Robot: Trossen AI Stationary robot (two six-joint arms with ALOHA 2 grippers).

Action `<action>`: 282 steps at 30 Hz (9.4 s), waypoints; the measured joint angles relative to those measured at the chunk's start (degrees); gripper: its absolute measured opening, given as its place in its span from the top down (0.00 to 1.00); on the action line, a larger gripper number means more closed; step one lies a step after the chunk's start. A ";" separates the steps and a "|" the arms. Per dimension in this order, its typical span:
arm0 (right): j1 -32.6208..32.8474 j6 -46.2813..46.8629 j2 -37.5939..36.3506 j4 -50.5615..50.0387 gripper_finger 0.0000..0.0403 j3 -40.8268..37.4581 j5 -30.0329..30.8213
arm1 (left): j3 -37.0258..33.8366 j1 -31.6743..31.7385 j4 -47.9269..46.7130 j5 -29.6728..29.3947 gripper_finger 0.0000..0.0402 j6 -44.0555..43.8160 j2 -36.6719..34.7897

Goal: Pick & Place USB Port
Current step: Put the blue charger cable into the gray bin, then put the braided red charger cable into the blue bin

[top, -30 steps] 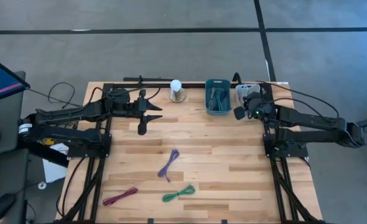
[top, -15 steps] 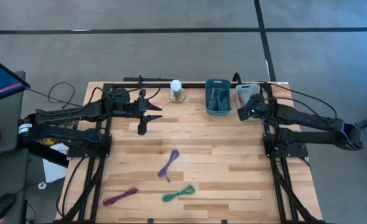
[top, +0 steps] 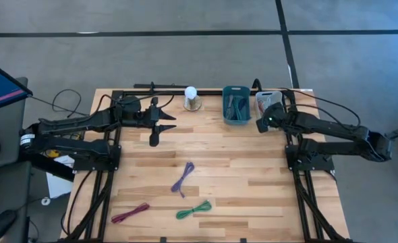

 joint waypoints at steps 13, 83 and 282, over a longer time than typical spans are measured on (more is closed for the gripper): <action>-0.20 -1.14 -0.12 0.55 0.80 0.00 2.13 | 0.00 0.00 0.00 0.00 0.67 0.00 0.00; 17.38 -21.46 16.19 36.60 0.73 12.11 -35.80 | 0.02 -34.42 -31.19 7.81 0.69 -50.14 6.34; 21.37 -26.97 39.86 76.00 0.72 14.41 -32.98 | -11.74 -8.59 26.44 -5.07 0.98 -5.09 2.67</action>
